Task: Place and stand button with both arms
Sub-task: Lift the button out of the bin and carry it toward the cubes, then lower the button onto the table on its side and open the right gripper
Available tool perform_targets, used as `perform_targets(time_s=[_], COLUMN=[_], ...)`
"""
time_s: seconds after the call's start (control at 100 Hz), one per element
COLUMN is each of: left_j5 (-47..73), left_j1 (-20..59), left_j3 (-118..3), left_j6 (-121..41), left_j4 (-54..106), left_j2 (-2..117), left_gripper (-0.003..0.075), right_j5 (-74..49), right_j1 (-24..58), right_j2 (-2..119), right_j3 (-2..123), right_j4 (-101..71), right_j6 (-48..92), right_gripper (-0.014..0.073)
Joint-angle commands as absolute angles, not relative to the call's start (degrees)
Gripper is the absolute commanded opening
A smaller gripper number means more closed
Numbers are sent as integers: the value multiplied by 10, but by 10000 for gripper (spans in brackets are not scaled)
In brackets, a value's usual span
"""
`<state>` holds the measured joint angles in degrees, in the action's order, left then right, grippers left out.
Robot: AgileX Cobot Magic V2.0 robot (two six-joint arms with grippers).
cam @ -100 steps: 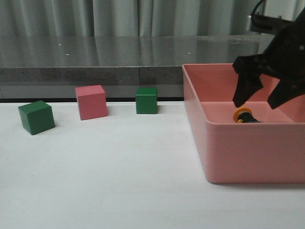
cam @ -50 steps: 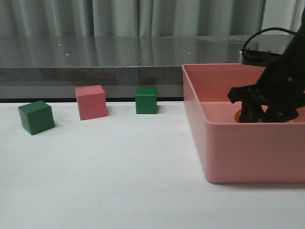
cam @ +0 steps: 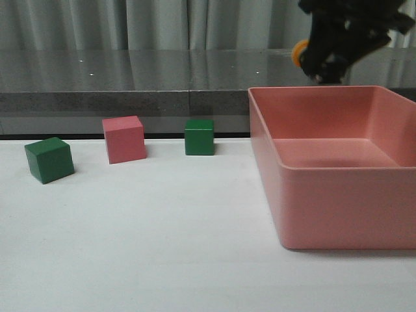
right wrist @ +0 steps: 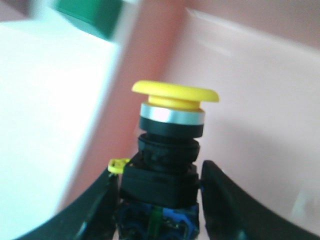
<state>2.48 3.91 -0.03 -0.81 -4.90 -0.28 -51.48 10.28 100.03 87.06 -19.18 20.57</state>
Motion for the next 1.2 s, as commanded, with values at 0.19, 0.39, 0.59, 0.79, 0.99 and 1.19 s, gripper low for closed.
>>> perform_targets(time_s=[0.19,0.39,0.59,0.79,0.99,1.19], left_j5=[-19,-19,-19,-19,-19,-19], left_j1=[37,37,37,37,37,37], left_j3=[17,17,17,17,17,17], left_j6=[0,0,0,0,0,0], left_j4=[-44,-44,-44,-44,-44,-44], left_j2=[-21,-21,-21,-21,-21,-21], left_gripper=[-19,-19,-19,-19,-19,-19], right_j5=[-595,-612,-595,-550,-523,-523], right_j1=[220,292,338,366,372,372], right_j2=[1013,1095,1171,1226,1263,1284], right_j3=[1022,1069,1076,1076,1076,1076], right_j4=[-202,-202,-200,-191,-187,-185], right_j6=[391,532,637,688,690,690], right_gripper=[59,59,59,59,59,59])
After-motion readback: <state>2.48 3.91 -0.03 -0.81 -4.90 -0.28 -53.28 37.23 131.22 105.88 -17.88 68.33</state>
